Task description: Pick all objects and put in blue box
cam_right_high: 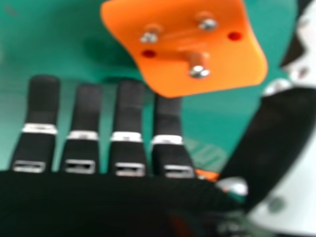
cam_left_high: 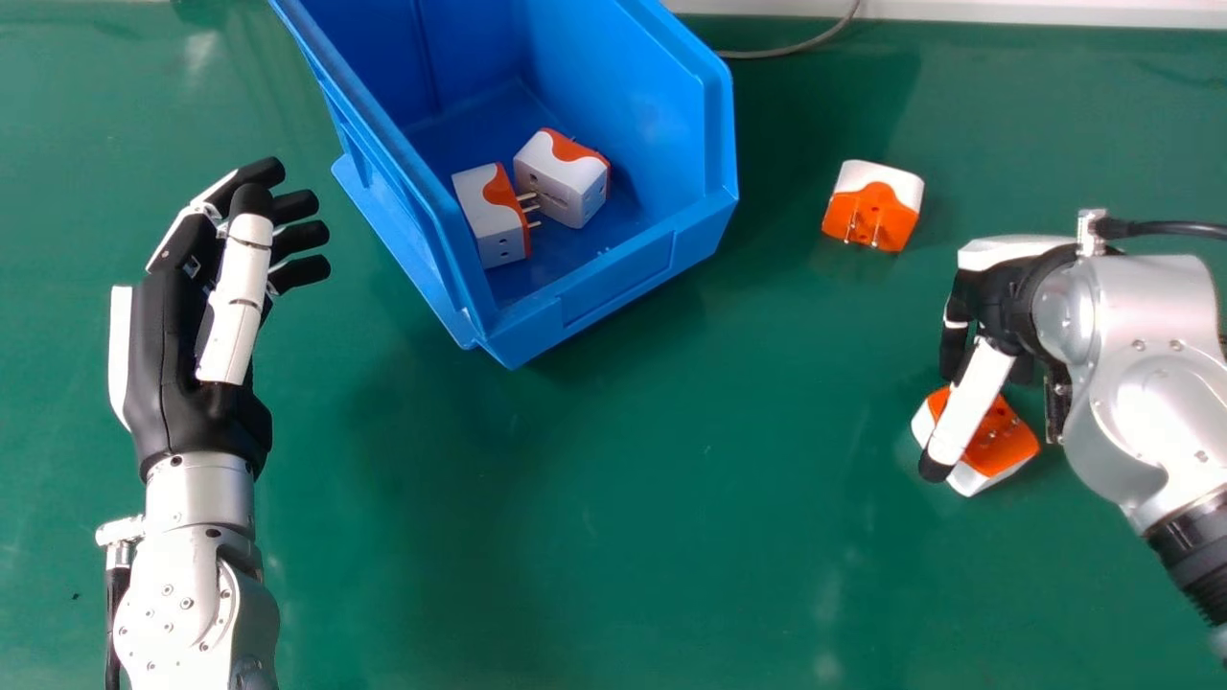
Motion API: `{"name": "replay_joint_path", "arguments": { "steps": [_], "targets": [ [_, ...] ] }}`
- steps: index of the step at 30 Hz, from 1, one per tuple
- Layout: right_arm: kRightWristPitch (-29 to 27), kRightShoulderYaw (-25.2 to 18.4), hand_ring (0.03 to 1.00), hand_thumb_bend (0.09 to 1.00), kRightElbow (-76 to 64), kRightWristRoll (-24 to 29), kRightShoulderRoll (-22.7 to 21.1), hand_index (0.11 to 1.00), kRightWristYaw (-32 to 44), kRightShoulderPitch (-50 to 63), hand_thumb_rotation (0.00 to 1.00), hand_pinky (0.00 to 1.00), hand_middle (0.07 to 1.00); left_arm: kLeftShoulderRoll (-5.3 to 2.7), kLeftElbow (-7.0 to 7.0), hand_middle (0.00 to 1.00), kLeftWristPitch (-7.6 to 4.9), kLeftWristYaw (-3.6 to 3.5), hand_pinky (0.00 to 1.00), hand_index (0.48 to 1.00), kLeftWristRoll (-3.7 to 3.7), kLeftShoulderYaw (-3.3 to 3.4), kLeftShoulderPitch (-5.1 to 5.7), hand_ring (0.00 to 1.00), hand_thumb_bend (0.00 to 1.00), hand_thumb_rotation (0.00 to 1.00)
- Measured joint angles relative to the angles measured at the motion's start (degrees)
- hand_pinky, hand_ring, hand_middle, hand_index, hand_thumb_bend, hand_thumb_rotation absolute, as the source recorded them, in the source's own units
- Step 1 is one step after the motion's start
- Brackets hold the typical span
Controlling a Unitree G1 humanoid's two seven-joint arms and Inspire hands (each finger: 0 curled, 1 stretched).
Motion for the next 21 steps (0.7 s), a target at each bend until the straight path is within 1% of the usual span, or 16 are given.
{"name": "replay_joint_path", "arguments": {
  "steps": [4,5,9,11,15,16,18,19,21],
  "targets": [
    [-0.3,0.1,0.768,0.993,0.3,1.2,-0.4,0.887,-0.6,-0.1,0.35,0.59,0.823,0.04,0.00,0.68,0.01,0.06,0.63,0.712,-0.09,0.03,0.00,0.66,0.54,0.61],
    [-0.6,0.2,0.775,0.995,0.3,1.3,-0.5,0.898,-0.9,-0.1,0.35,0.59,0.830,0.05,0.00,0.68,0.02,0.06,0.63,0.716,-0.30,0.04,-0.01,0.66,0.53,0.61],
    [-0.8,0.3,0.778,0.996,-0.2,1.5,-0.7,0.909,-2.4,0.7,0.36,0.60,0.835,0.08,0.00,0.68,0.02,0.12,0.63,0.716,-0.48,0.06,-0.02,0.66,0.53,0.61],
    [-0.8,0.3,0.772,0.997,-0.5,1.5,-0.7,0.922,-3.1,1.0,0.36,0.59,0.835,0.08,0.00,0.68,0.02,0.10,0.63,0.716,-0.96,0.09,-0.04,0.66,0.53,0.60],
    [0.9,1.1,0.766,0.996,-0.2,1.3,-0.4,0.933,-3.5,1.0,0.36,0.58,0.835,0.13,0.00,0.68,0.01,0.18,0.63,0.714,-0.90,0.09,-0.10,0.66,0.53,0.60],
    [1.5,1.7,0.741,0.998,0.5,1.1,-0.1,0.945,-3.5,0.5,0.35,0.55,0.824,0.17,0.00,0.68,0.00,0.22,0.63,0.714,-0.90,0.09,-0.10,0.66,0.53,0.60],
    [2.3,3.1,0.741,0.998,2.6,0.7,0.7,0.945,-3.2,-1.0,0.35,0.55,0.824,0.20,-0.01,0.68,0.02,0.23,0.63,0.714,-0.92,0.08,-0.11,0.66,0.53,0.60],
    [2.8,3.7,0.715,0.998,3.4,0.6,1.1,0.948,-3.2,-1.6,0.36,0.52,0.808,0.19,-0.04,0.68,0.10,0.25,0.63,0.713,-0.94,0.09,-0.11,0.66,0.53,0.60],
    [2.8,4.9,0.715,0.998,5.2,0.2,1.5,0.948,-3.1,-2.8,0.36,0.52,0.808,0.19,-0.11,0.68,0.62,0.42,0.63,0.713,-0.96,0.08,-0.11,0.66,0.53,0.60]
  ]
}}
